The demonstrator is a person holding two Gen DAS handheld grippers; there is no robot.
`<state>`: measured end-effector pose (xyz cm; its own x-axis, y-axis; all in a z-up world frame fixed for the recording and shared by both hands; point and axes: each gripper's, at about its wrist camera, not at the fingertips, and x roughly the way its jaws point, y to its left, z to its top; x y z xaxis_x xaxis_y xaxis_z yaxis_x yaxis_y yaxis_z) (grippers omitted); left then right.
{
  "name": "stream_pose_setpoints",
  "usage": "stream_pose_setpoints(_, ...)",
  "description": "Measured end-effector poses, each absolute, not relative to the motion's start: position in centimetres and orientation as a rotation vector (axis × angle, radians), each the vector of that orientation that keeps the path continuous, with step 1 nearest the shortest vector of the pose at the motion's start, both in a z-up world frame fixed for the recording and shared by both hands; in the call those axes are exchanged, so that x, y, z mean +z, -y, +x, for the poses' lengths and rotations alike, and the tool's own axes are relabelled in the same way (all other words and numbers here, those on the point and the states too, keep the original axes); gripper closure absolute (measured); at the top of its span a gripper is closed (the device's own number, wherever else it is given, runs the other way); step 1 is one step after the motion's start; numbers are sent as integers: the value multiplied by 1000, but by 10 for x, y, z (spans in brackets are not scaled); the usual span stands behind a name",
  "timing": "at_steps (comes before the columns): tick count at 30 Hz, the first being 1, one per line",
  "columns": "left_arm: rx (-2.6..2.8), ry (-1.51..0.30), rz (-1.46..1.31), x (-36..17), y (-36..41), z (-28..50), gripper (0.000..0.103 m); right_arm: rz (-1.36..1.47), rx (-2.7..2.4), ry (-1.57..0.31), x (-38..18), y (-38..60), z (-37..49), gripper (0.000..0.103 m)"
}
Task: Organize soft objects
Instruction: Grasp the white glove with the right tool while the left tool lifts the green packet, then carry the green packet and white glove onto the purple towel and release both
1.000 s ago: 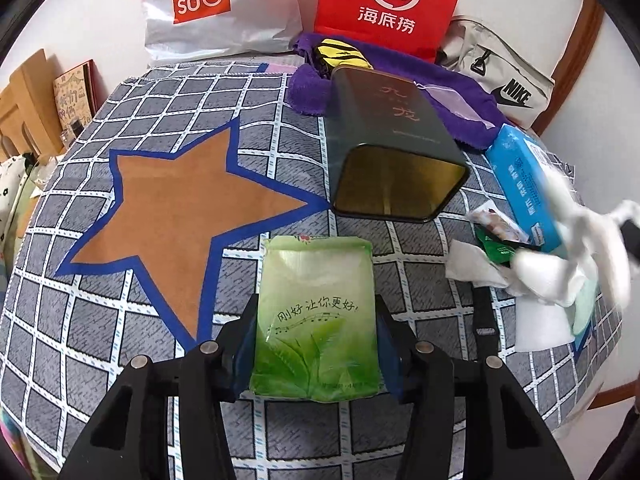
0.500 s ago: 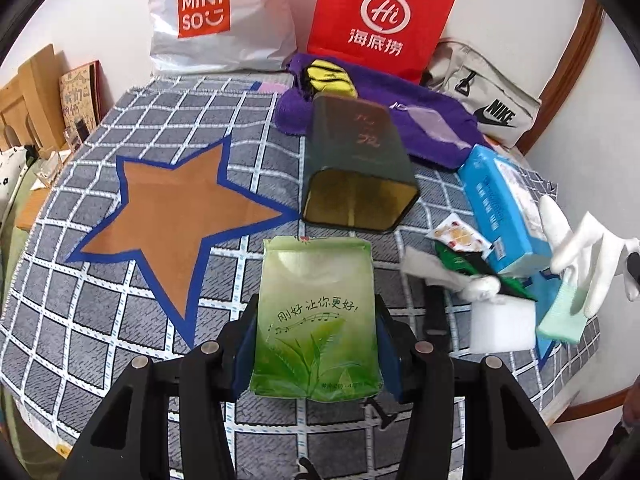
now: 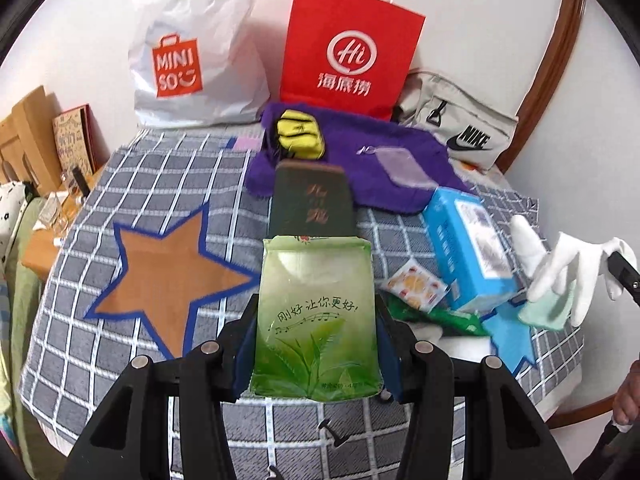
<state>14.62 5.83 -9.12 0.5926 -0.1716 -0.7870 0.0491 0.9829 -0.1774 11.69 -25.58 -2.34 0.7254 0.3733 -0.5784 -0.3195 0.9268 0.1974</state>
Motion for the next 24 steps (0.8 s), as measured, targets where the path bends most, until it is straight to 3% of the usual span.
stream_pose_setpoints(24,-114,-916,-122,-51,-44,251,54,118,378,-634,12,238,243,92)
